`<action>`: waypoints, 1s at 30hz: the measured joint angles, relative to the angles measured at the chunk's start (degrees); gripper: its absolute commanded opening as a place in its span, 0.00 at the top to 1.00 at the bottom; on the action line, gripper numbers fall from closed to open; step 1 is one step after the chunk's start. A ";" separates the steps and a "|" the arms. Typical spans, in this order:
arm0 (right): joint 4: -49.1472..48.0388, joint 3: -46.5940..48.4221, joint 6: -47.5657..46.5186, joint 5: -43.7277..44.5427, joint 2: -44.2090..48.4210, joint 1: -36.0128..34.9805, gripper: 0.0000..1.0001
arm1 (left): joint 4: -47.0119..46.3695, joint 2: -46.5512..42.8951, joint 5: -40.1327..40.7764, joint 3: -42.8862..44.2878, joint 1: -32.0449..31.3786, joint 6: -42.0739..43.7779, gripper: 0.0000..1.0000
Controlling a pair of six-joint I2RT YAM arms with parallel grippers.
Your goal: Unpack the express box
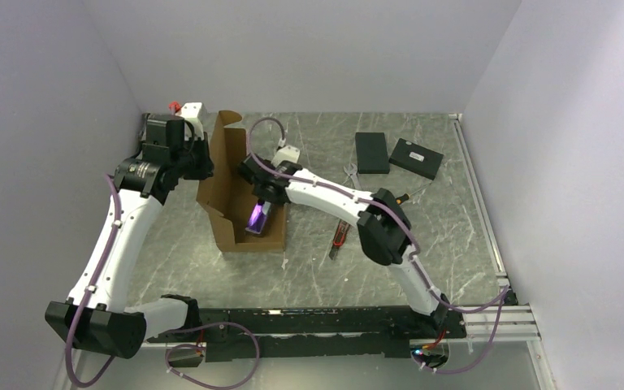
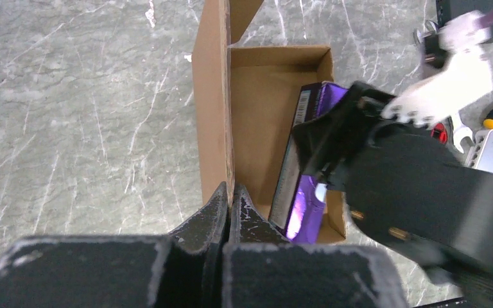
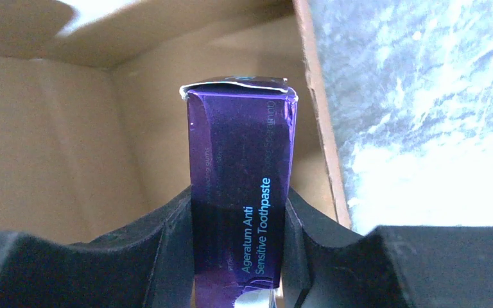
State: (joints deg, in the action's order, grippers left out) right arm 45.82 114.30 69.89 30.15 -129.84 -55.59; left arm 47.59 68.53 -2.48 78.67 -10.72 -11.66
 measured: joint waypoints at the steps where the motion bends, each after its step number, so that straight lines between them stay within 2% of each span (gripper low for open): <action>1: -0.44 -0.46 -0.59 0.02 1.42 0.00 0.58 | -0.07 -0.11 0.22 -0.09 0.00 0.00 1.00; 10: -9.94 -7.72 -11.78 1.64 17.64 0.00 0.59 | -0.20 -0.26 2.64 -0.22 0.02 0.48 0.99; 14: -13.77 -14.19 -18.45 4.81 24.52 0.63 0.59 | -0.13 -0.22 3.30 -0.17 0.02 0.68 0.92; 18: -16.55 -21.97 -24.68 5.70 30.10 4.20 0.59 | 0.59 0.04 3.28 -0.02 0.02 0.92 0.77; 25: -18.47 -30.64 -34.05 0.37 30.71 15.47 0.58 | 2.91 1.11 1.40 0.22 0.02 0.92 0.59; 30: -18.29 -30.82 -39.08 -2.56 26.56 17.68 0.58 | 3.76 1.22 0.46 0.22 0.02 0.87 0.50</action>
State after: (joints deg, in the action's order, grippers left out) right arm 27.53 83.48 30.81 27.59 -103.28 -37.91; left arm 51.35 69.76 -2.02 78.89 -10.70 -10.79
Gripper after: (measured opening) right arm 0.449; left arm 0.464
